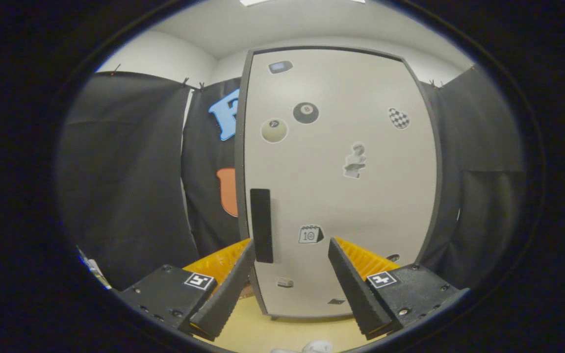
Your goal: Open the shoe cabinet door, grab the shoes and put them into the shoe cabinet, then close the shoe cabinet door.
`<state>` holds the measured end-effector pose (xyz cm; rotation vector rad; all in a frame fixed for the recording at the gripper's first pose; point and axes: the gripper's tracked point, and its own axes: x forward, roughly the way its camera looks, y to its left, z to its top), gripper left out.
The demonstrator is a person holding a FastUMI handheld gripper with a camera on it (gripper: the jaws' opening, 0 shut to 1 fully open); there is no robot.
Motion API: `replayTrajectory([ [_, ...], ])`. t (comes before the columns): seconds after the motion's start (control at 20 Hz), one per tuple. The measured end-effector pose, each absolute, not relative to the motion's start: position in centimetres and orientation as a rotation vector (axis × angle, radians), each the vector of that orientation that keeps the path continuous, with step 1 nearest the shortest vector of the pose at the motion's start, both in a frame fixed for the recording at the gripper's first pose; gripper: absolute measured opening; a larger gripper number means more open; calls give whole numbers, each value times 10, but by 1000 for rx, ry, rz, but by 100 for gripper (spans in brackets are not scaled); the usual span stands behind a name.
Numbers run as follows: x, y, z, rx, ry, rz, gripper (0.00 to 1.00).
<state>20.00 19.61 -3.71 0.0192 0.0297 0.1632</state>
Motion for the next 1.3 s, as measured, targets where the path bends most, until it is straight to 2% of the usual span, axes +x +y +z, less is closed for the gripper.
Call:
replayTrajectory([
  [0.4, 273, 232, -44, 36, 61, 161, 95],
  [0.6, 282, 234, -43, 38, 56, 148, 81],
  [0.65, 284, 232, -42, 35, 55, 136, 71],
  [0.75, 283, 236, -42, 44, 55, 149, 43],
  [1.05, 280, 233, -45, 41, 73, 167, 29],
  [1.3, 258, 232, -44, 38, 76, 222, 25],
])
